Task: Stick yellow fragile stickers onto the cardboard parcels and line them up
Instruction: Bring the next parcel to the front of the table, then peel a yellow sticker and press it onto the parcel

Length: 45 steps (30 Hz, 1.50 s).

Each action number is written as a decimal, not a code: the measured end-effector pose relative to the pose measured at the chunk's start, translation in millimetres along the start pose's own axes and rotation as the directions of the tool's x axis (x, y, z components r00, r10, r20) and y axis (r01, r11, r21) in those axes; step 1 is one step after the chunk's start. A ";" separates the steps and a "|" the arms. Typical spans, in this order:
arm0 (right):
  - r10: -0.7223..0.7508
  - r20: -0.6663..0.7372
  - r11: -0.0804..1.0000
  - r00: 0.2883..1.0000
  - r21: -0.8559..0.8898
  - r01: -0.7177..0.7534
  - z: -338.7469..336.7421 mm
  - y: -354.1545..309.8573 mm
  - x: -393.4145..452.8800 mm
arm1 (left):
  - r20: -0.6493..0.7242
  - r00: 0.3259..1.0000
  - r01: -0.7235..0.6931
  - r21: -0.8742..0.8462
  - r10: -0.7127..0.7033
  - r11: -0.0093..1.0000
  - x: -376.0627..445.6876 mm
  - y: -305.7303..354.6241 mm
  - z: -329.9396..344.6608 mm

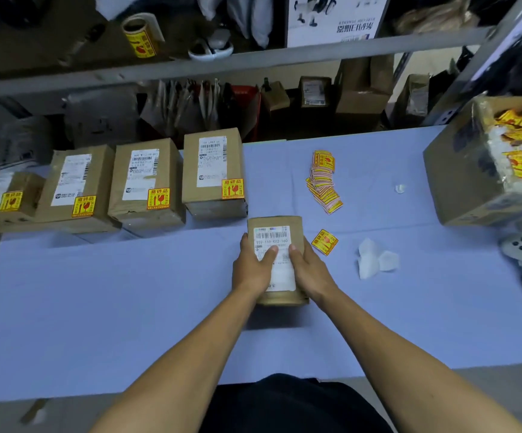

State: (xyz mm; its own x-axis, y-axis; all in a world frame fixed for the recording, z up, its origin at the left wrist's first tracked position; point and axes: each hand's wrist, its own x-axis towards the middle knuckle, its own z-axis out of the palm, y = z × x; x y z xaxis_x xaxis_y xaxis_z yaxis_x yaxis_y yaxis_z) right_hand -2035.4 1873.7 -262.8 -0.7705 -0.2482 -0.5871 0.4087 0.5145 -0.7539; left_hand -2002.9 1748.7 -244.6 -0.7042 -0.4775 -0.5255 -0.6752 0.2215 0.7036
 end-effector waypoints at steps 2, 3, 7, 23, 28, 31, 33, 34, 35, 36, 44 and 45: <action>0.020 0.029 1.000 0.999 -0.017 -0.019 5.7 7.0 -4.9 | 0.001 1.000 0.003 0.000 -0.003 1.000 -6.5 -11.7 -1.4; 0.015 0.030 1.000 0.999 -0.015 -0.015 7.5 8.6 -6.1 | 0.002 1.000 0.001 -0.001 -0.001 1.000 -8.9 -15.0 -2.2; -0.011 0.027 1.000 1.000 -0.018 0.012 10.1 9.3 -7.5 | 0.016 1.000 -0.007 0.013 0.007 1.000 -10.1 -18.4 -2.9; -0.157 -0.090 0.950 0.984 -0.287 0.125 -23.6 5.4 -0.1 | 0.178 0.879 -0.452 0.609 0.443 0.652 2.7 -7.5 -9.5; -0.173 -0.185 0.856 0.967 -0.513 0.055 -47.5 -4.2 27.4 | 0.359 0.822 -0.547 0.715 0.443 0.436 21.5 5.9 -0.5; -0.181 -0.195 0.817 0.964 -0.575 0.037 -61.5 -13.5 47.5 | 0.368 0.827 -0.538 0.739 0.425 0.406 29.5 5.9 2.7; -0.186 -0.202 0.795 0.961 -0.606 0.027 -69.7 -17.4 63.4 | 0.371 0.821 -0.541 0.749 0.434 0.383 33.9 3.1 5.0; -0.190 -0.211 0.784 0.959 -0.620 0.019 -73.2 -19.5 71.4 | 0.365 0.816 -0.544 0.747 0.449 0.381 35.1 2.1 5.9; -0.200 -0.221 0.772 0.955 -0.635 0.015 -76.2 -21.2 79.1 | 0.357 0.810 -0.548 0.743 0.466 0.384 36.2 0.8 6.9; -0.215 -0.224 0.759 0.950 -0.651 0.018 -78.8 -22.9 87.3 | 0.351 0.804 -0.552 0.741 0.480 0.383 37.9 -1.0 8.4; -0.335 -0.201 0.713 0.921 -0.693 0.107 -96.5 -42.3 160.8 | 0.333 0.772 -0.561 0.757 0.542 0.335 50.1 -9.4 15.1; -0.327 -0.190 0.705 0.926 -0.701 0.105 -97.6 -45.2 169.7 | 0.332 0.769 -0.563 0.757 0.547 0.332 51.0 -9.9 15.5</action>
State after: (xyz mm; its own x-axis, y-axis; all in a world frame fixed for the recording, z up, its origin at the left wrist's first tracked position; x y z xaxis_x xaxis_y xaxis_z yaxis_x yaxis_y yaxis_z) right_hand -2232.4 1888.4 -299.5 -0.9397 -0.2424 -0.2413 -0.1360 0.9122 -0.3866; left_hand -2035.5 1735.3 -285.8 -0.9834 0.0359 -0.1778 0.0058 0.9859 0.1670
